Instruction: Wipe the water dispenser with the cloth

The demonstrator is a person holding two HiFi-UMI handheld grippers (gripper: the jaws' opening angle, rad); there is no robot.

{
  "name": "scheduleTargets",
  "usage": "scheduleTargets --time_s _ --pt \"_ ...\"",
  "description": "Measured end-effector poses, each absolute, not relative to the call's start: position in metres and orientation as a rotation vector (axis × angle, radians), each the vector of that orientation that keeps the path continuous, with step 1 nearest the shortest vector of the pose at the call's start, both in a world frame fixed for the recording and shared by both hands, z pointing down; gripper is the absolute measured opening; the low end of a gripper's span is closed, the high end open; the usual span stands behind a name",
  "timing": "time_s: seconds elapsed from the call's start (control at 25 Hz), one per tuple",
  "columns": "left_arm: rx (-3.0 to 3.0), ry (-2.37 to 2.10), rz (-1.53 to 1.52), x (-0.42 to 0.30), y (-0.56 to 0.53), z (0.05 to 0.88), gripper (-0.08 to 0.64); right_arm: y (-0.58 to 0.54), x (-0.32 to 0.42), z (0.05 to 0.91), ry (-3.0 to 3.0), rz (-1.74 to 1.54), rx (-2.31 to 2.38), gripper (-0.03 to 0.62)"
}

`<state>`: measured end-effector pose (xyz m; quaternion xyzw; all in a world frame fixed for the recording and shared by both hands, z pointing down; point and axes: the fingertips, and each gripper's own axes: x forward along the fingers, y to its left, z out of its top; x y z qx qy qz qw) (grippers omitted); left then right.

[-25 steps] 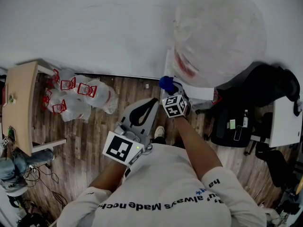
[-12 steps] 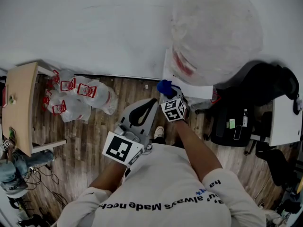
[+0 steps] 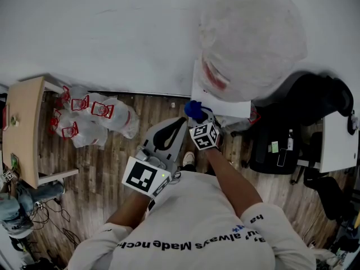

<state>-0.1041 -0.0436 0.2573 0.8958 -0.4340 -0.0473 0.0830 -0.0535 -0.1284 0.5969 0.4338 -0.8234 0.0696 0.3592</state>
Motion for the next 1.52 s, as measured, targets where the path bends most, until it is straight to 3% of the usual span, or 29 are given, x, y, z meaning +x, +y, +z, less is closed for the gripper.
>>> scheduleTargets --time_s 0.44,0.92,1.52 --pt "2.679 -1.291 -0.14 -0.102 -0.042 0.256 0.02 -0.16 -0.008 0.544 -2.181 0.249 1.389 0.104" --pt "2.681 -1.279 -0.115 -0.097 -0.044 0.259 0.02 -0.175 0.046 0.58 -2.03 0.363 1.485 0.103" --pt "2.695 -1.243 -0.114 -0.086 -0.048 0.259 0.02 -0.174 0.044 0.591 -2.038 0.321 1.373 0.097"
